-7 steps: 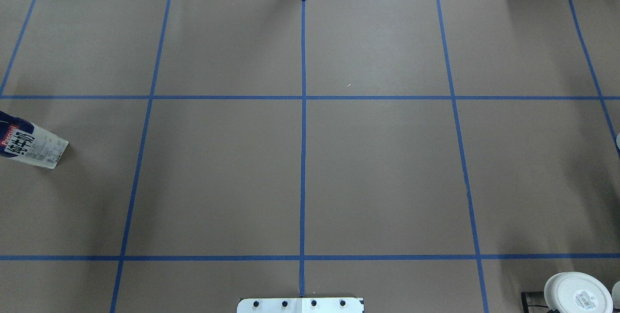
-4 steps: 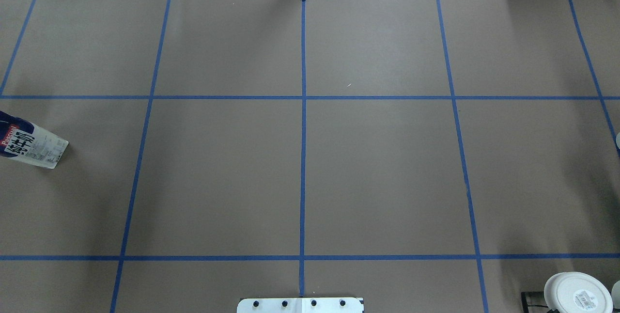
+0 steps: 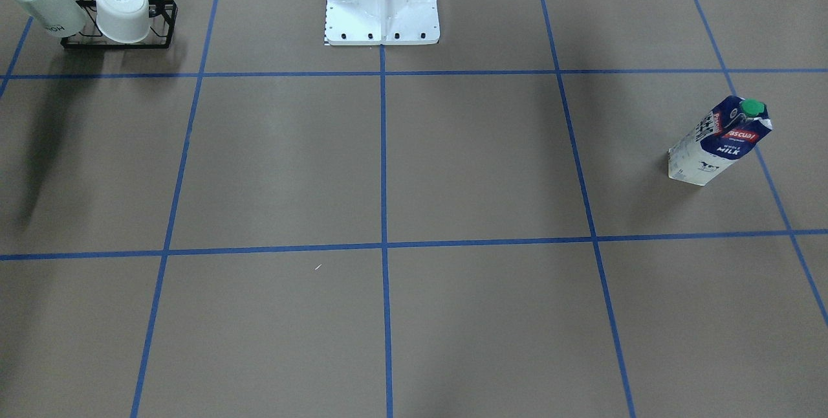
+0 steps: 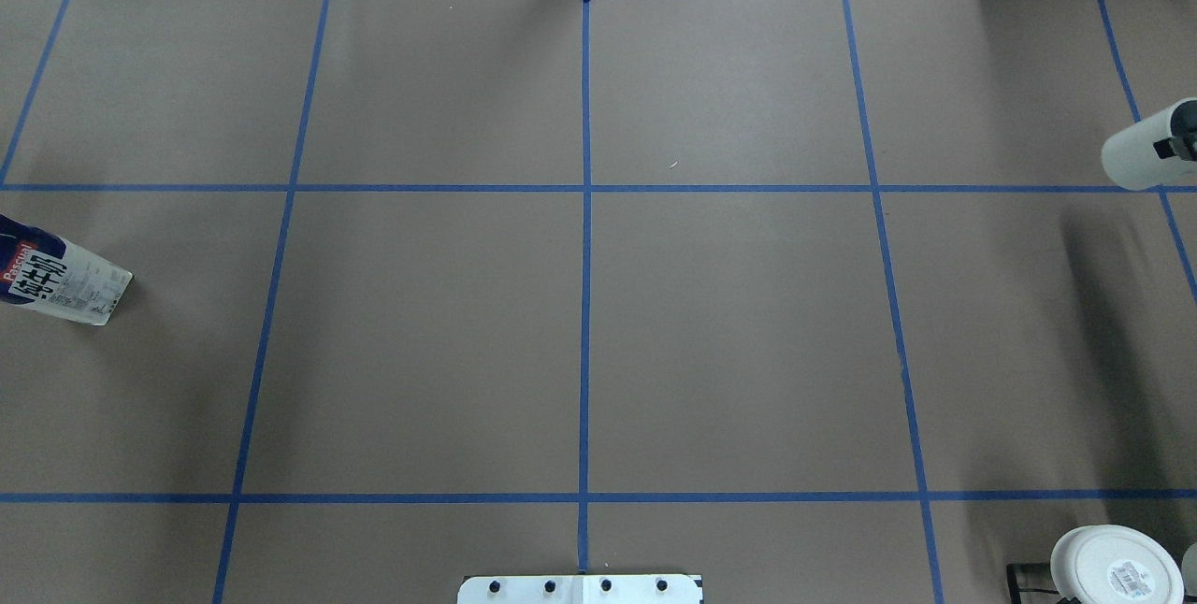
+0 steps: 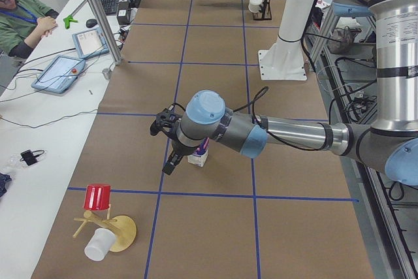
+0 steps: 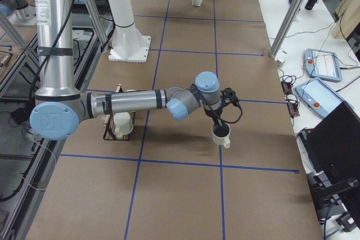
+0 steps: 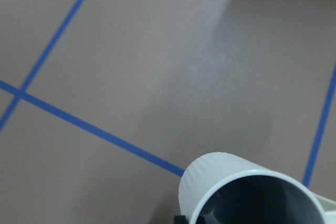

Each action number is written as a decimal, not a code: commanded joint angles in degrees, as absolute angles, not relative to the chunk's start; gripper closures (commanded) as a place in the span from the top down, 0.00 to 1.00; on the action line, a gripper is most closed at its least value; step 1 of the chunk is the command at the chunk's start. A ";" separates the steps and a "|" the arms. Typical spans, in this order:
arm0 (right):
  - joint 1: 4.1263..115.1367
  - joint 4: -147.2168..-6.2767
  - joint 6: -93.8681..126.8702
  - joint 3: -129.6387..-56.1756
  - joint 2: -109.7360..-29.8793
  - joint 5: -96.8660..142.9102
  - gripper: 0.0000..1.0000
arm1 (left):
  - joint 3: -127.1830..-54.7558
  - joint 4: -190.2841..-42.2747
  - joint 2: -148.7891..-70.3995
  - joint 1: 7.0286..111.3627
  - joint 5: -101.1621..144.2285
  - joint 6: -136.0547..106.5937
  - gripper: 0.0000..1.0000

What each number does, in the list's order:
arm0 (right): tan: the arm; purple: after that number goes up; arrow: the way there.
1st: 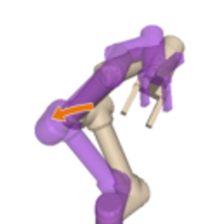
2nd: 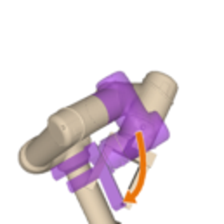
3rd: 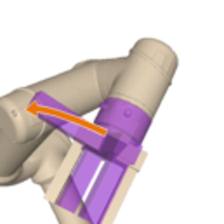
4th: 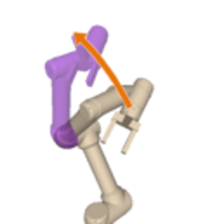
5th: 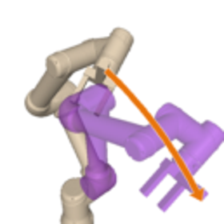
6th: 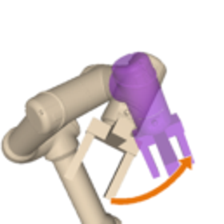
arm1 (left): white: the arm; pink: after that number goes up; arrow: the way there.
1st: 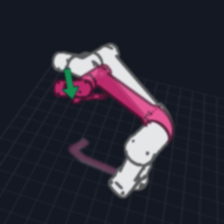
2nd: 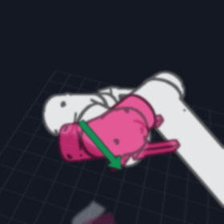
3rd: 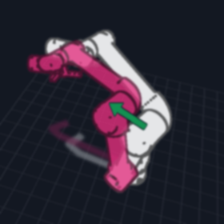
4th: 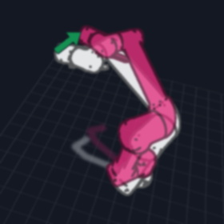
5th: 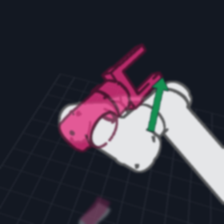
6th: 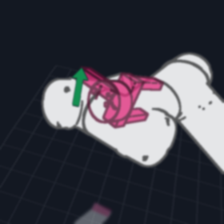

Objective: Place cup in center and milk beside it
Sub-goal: 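Carry the white mug with the right gripper toward the table center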

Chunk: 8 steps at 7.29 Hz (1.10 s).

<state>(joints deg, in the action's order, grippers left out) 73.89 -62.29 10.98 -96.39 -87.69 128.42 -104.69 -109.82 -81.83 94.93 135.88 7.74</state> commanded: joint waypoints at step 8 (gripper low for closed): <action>38.44 -104.59 69.36 -101.46 -46.98 110.22 0.00 | -103.89 -109.86 -81.83 94.92 135.88 7.82 0.99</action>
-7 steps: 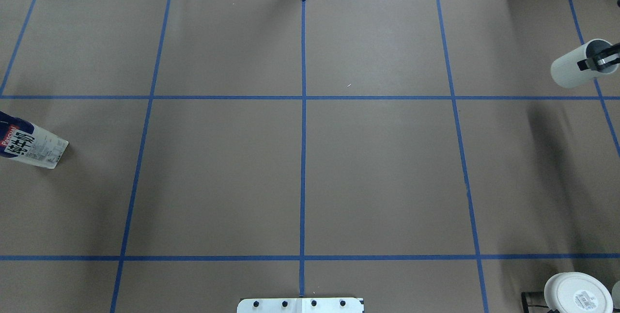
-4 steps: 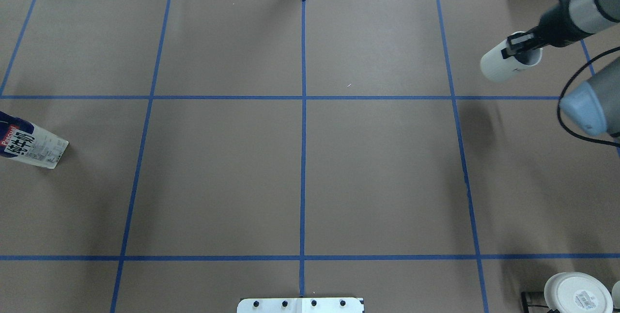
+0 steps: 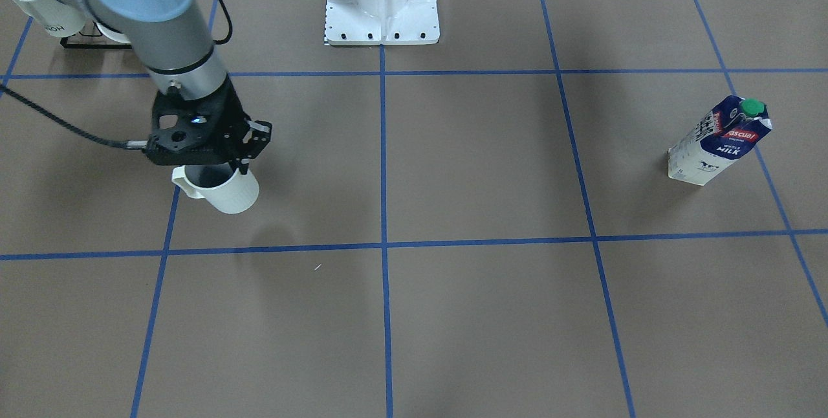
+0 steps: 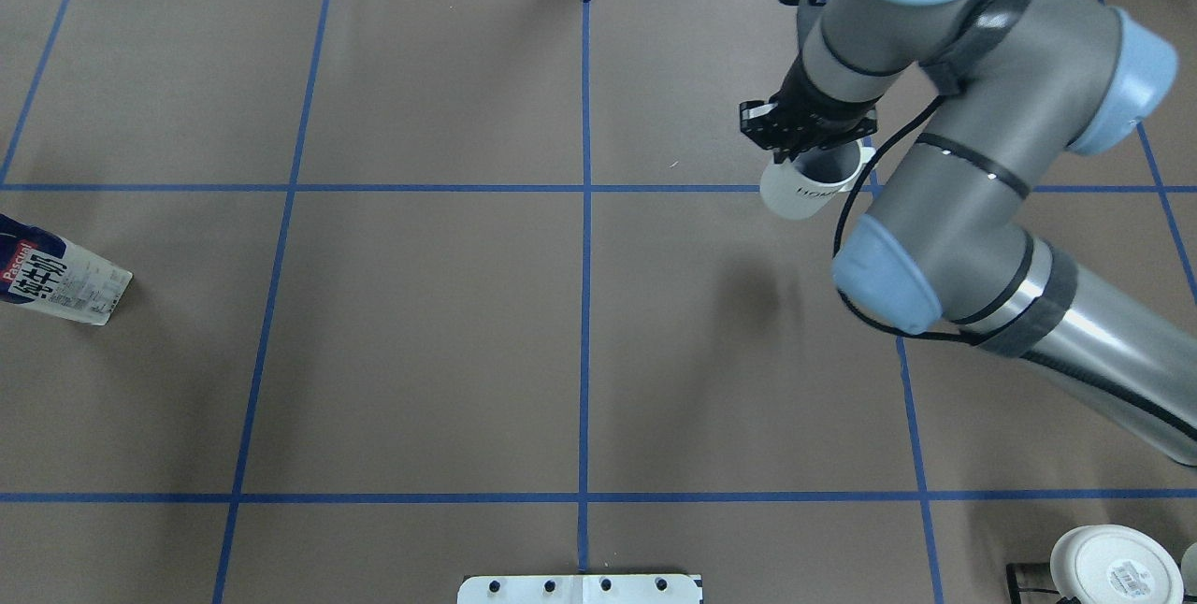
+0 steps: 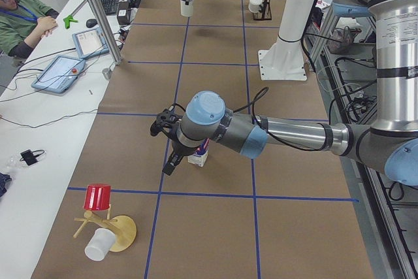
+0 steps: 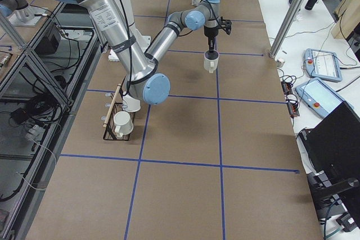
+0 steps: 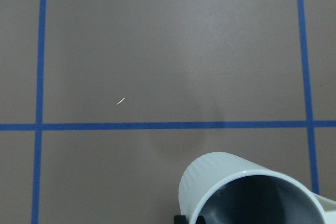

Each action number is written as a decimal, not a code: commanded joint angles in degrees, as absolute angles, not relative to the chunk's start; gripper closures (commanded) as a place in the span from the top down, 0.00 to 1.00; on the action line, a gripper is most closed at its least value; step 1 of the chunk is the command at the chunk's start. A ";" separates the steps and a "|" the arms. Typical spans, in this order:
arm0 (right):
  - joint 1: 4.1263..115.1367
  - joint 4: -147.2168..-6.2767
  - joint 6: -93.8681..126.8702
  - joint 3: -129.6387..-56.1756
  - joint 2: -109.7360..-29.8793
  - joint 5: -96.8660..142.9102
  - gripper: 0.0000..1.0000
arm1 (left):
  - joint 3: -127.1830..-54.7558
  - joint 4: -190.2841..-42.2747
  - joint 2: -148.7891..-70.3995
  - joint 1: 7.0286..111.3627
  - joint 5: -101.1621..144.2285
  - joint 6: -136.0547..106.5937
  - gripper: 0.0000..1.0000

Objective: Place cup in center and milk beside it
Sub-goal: 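Carry the white mug with the right gripper toward the table center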

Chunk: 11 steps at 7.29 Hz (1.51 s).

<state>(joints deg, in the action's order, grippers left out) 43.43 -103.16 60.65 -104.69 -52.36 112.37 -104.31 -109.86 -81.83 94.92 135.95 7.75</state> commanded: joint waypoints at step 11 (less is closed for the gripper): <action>25.75 -96.94 78.05 -84.46 -35.69 100.37 0.17 | -101.34 -112.24 -81.91 94.83 135.88 7.73 0.99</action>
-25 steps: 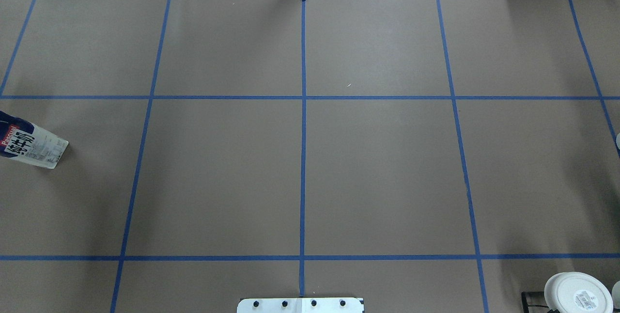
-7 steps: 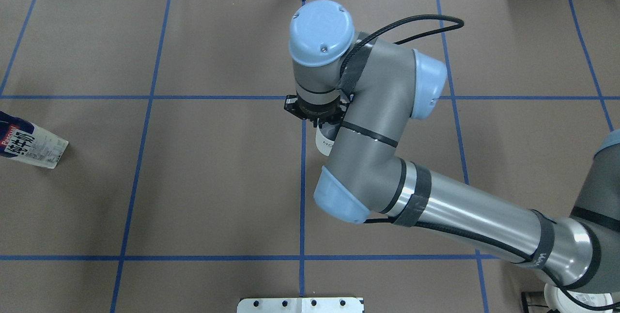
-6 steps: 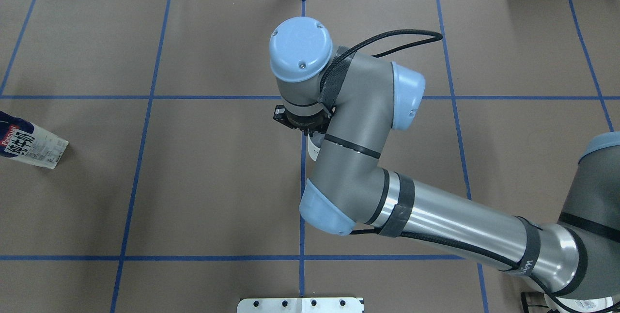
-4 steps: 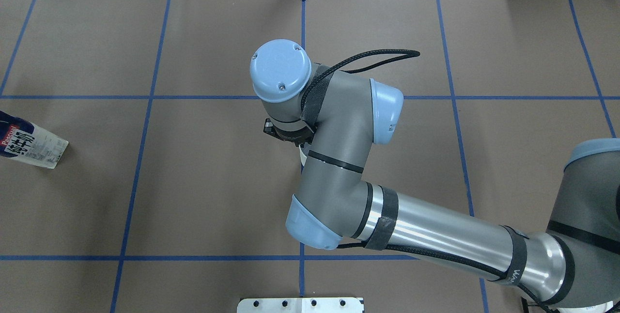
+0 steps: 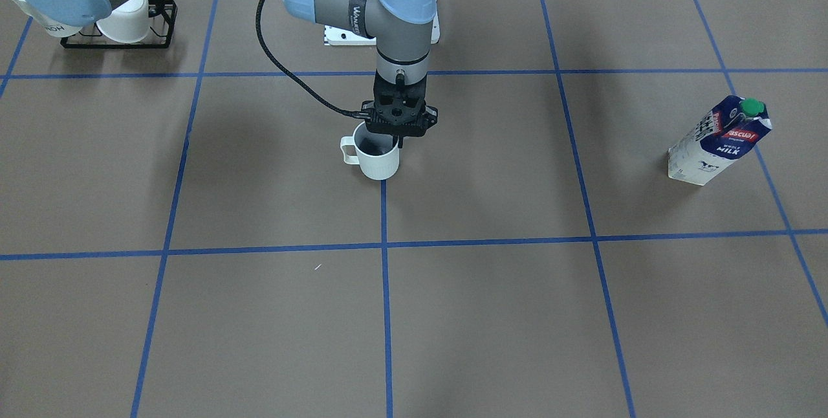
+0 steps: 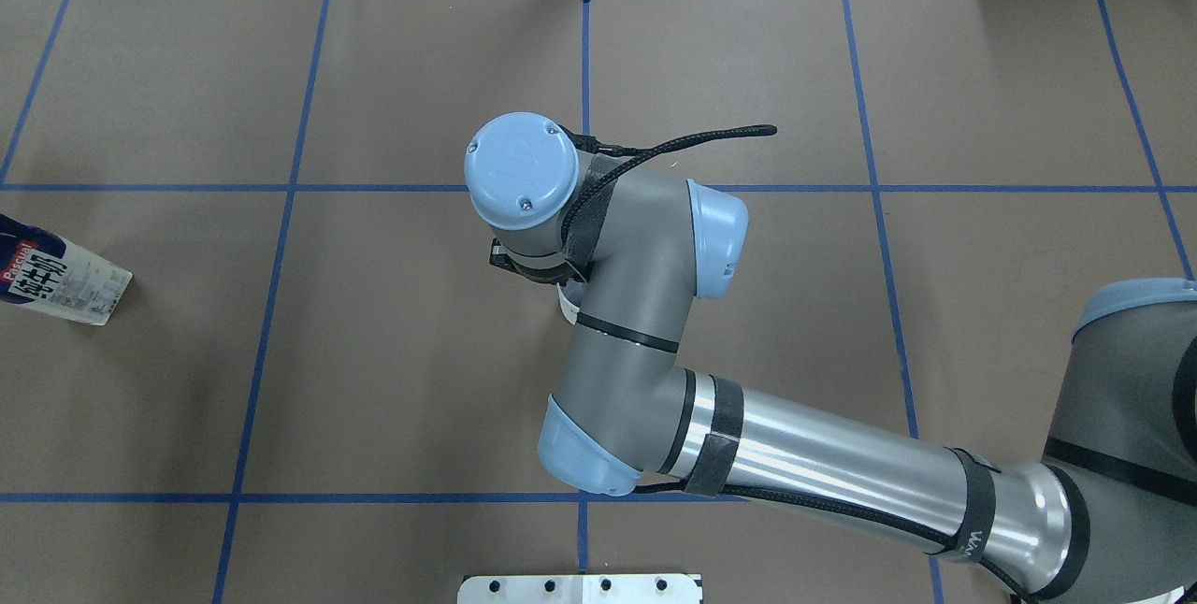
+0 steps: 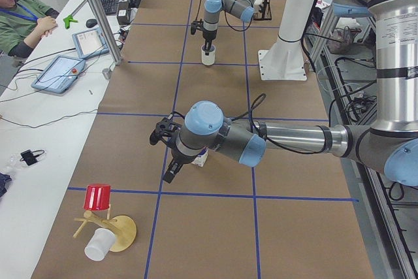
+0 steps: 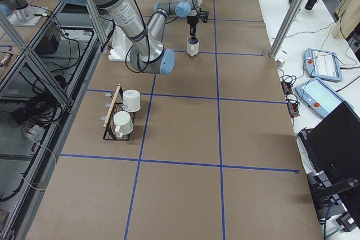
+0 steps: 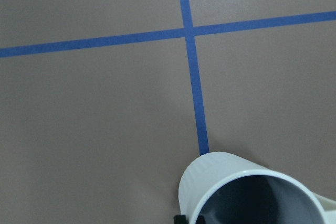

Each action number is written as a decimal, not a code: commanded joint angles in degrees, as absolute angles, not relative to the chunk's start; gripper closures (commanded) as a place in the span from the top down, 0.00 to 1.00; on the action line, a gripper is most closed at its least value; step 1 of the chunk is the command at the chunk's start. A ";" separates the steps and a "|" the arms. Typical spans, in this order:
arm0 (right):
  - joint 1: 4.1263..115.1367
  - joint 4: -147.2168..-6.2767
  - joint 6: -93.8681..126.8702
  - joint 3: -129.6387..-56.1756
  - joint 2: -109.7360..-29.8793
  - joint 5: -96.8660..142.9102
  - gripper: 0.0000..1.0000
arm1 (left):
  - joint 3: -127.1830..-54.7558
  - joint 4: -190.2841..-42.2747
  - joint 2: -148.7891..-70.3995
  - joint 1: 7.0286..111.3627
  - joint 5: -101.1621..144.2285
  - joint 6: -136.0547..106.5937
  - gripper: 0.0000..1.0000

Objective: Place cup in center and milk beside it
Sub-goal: 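Carry the white mug with the right gripper toward the table center, then set the white mug down at the center, open and lift right gripper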

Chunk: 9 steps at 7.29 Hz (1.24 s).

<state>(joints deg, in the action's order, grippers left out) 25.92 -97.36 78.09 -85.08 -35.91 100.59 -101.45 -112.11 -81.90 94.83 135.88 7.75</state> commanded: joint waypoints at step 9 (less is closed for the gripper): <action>54.87 -95.73 44.99 -90.62 -46.53 118.69 1.00 | -100.81 -120.26 -80.43 94.83 141.50 7.74 0.99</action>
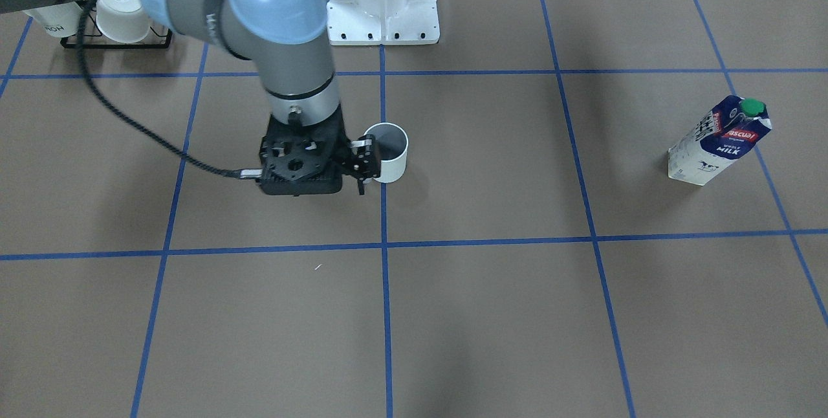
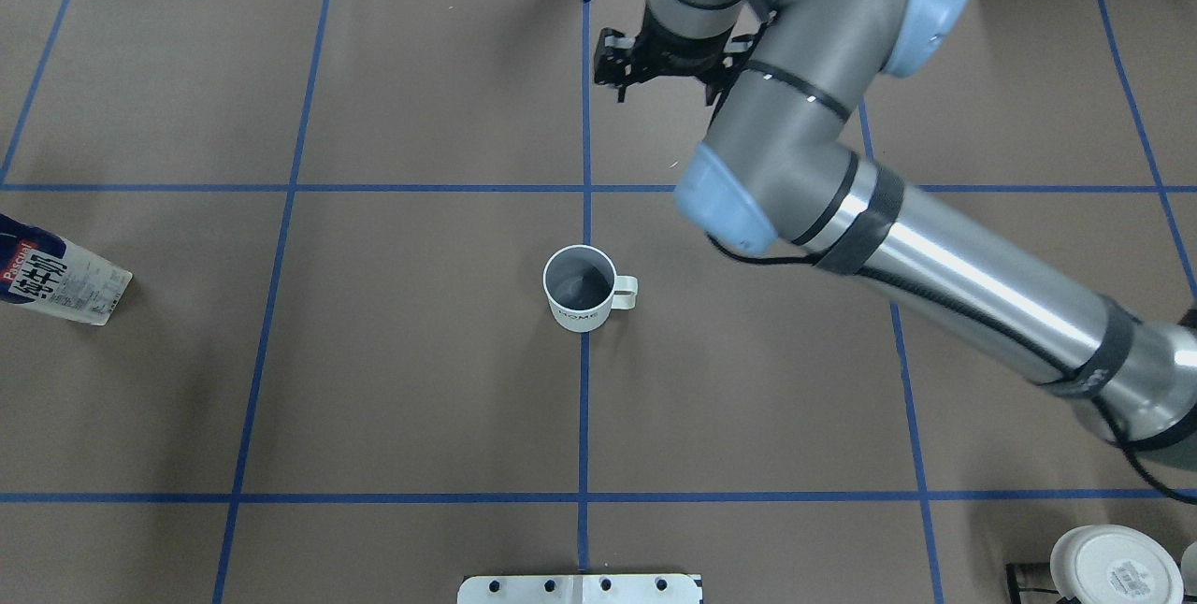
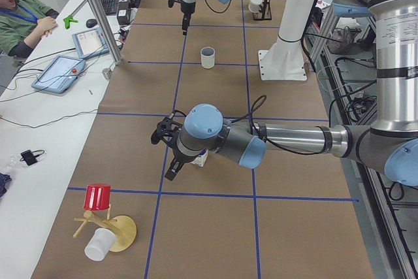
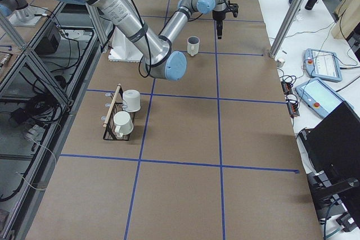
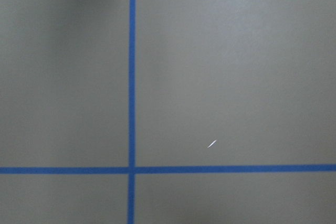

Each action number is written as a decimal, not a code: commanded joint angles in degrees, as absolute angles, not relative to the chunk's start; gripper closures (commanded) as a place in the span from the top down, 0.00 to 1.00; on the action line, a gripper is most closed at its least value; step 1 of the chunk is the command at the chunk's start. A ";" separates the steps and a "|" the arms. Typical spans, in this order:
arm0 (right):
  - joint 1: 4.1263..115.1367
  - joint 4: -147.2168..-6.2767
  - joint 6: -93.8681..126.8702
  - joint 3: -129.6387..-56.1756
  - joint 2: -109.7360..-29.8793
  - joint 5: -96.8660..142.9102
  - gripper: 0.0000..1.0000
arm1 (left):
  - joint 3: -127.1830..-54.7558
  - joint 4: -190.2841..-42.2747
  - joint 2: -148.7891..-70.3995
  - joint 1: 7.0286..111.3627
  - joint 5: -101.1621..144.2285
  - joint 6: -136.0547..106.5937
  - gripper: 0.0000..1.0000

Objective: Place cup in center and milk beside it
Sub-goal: 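Set the white mug down at the center, open and lift right gripper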

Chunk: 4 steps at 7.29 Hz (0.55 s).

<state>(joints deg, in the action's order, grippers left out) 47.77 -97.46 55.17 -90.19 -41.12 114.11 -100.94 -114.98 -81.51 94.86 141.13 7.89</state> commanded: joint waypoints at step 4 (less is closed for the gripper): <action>73.87 -88.33 6.67 -90.62 -71.76 125.06 1.00 | -101.77 -122.26 -81.03 92.64 141.68 0.50 1.00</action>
<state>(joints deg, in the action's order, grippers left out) 67.78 -89.12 17.75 -90.66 -64.71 123.69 -101.30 -122.11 -80.80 93.38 141.61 5.45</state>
